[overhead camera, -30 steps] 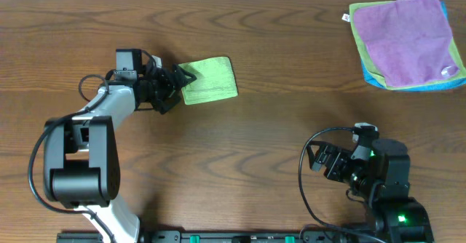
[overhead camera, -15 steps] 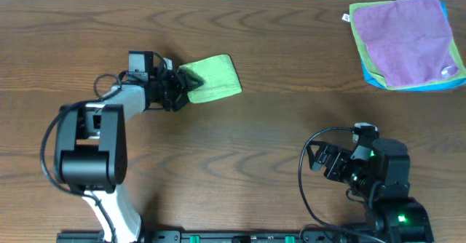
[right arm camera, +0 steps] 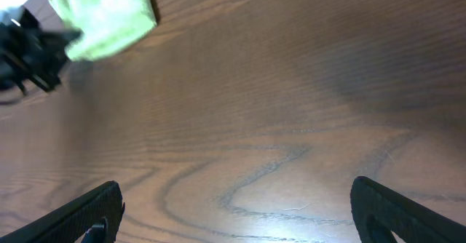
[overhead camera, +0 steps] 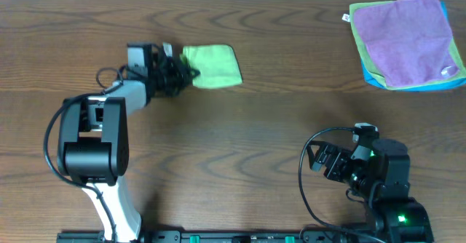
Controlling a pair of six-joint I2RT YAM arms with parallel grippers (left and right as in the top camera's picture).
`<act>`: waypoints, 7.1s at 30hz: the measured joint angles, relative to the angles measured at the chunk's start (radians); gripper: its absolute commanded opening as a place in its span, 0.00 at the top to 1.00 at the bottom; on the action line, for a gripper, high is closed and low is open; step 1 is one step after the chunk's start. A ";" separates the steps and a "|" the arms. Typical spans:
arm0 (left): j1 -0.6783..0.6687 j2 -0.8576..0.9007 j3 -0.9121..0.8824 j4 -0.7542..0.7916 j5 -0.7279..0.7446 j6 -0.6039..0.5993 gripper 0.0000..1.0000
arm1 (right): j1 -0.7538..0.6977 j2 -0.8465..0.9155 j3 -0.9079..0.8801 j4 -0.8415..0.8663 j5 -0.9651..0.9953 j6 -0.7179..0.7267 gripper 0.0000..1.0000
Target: Fold the cloth
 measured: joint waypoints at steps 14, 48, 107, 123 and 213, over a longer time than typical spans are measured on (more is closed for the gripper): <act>0.093 0.000 0.414 -0.223 -0.309 -0.037 0.94 | 0.000 0.000 0.000 0.000 0.000 0.000 0.01; 0.122 0.159 0.428 -0.227 -0.676 0.043 0.94 | 0.000 0.000 0.000 0.000 0.000 0.000 0.01; 0.128 -0.499 0.428 -0.980 -0.693 0.332 0.04 | 0.000 0.000 0.000 0.000 0.000 0.000 0.01; 0.129 -0.928 0.045 -1.075 -0.892 0.444 0.05 | 0.000 0.000 0.000 0.000 0.000 0.000 0.01; 0.023 -2.034 -0.823 -1.115 -0.933 0.858 0.05 | 0.000 -0.035 -0.001 -0.054 0.011 -0.003 0.01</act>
